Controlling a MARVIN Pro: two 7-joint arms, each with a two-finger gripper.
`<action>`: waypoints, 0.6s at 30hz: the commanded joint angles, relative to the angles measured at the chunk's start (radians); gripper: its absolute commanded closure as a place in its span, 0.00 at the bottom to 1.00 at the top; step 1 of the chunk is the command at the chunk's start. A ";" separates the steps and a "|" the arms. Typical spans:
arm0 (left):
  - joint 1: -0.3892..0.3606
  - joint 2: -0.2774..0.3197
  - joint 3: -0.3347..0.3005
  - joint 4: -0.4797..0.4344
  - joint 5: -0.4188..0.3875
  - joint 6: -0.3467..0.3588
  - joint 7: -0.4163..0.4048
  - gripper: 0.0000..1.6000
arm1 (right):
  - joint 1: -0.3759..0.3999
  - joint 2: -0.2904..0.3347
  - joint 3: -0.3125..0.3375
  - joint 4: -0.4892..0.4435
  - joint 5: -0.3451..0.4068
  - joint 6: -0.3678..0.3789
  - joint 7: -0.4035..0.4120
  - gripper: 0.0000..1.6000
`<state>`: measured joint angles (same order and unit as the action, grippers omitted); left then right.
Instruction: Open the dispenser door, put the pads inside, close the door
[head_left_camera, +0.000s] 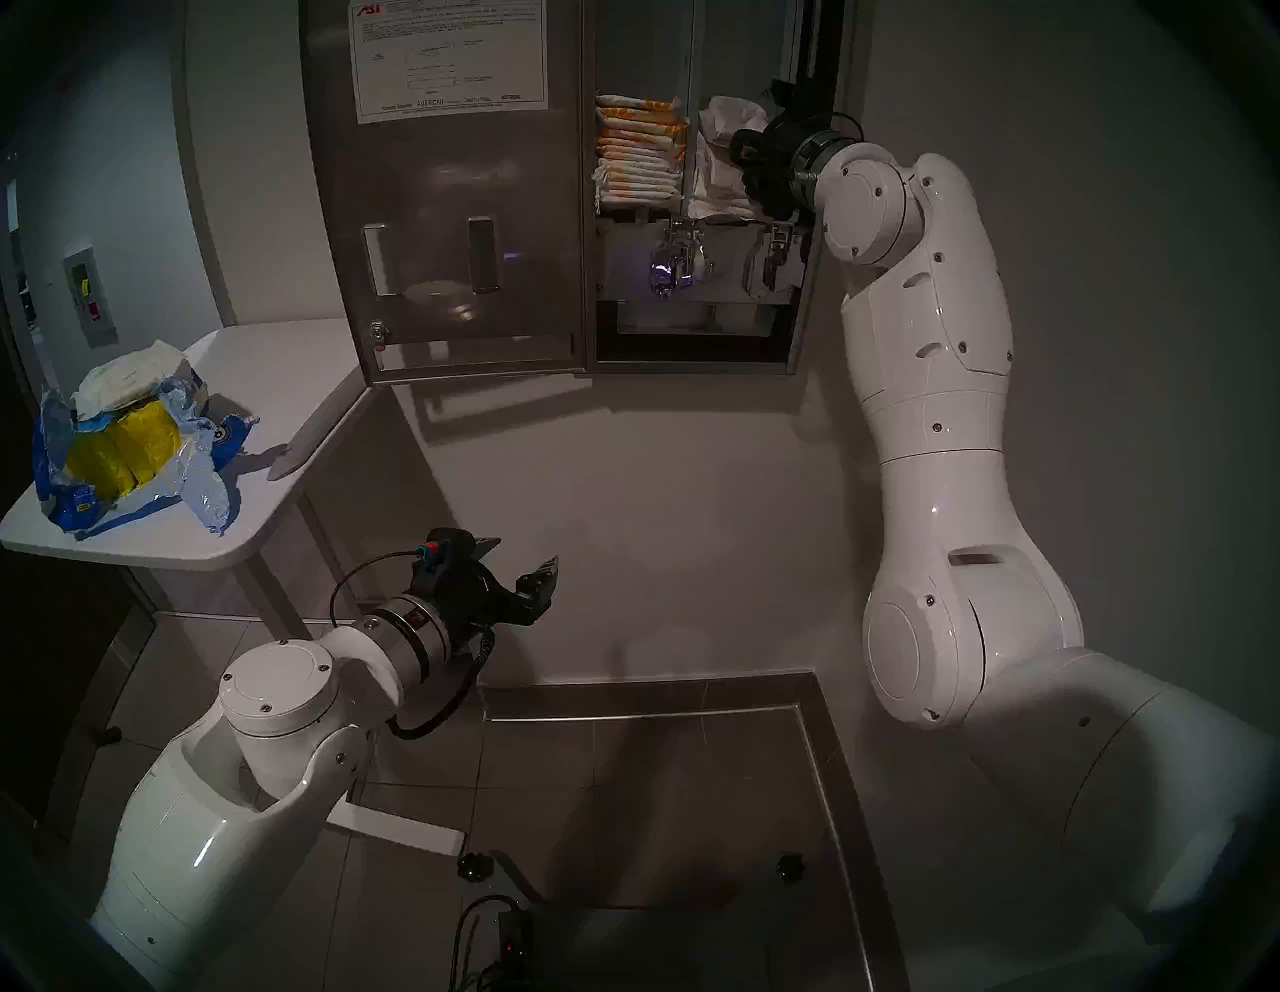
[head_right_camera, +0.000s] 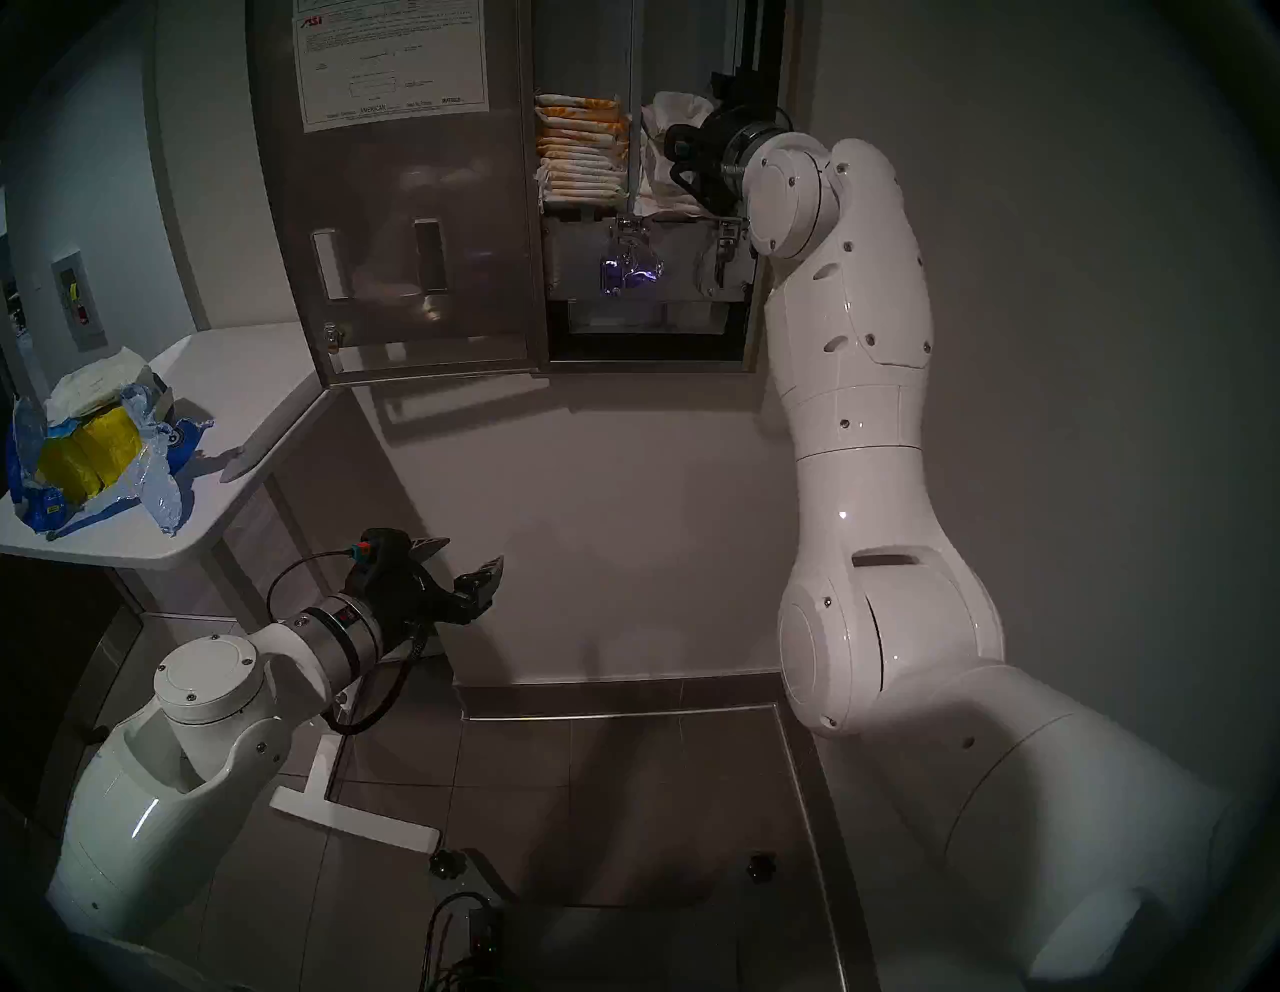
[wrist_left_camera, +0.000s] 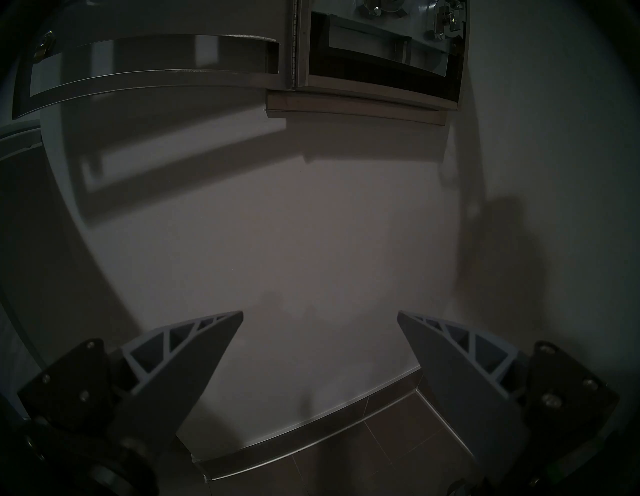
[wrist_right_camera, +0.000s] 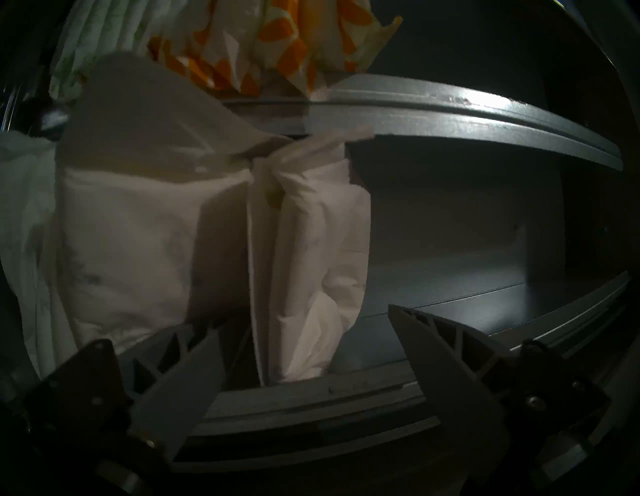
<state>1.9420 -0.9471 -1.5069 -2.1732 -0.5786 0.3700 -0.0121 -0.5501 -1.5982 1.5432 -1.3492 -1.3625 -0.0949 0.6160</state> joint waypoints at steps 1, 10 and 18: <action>-0.015 0.001 -0.014 -0.030 0.003 -0.010 0.002 0.00 | 0.003 -0.018 0.032 -0.026 0.056 0.005 0.091 0.00; -0.015 0.000 -0.014 -0.030 0.003 -0.009 0.002 0.00 | -0.023 -0.025 0.064 -0.114 0.112 0.017 0.212 0.00; -0.015 0.000 -0.014 -0.030 0.003 -0.009 0.001 0.00 | -0.034 -0.020 0.076 -0.143 0.121 0.019 0.244 0.00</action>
<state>1.9421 -0.9480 -1.5073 -2.1734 -0.5779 0.3704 -0.0129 -0.5704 -1.6192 1.6102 -1.4402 -1.2600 -0.0821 0.8006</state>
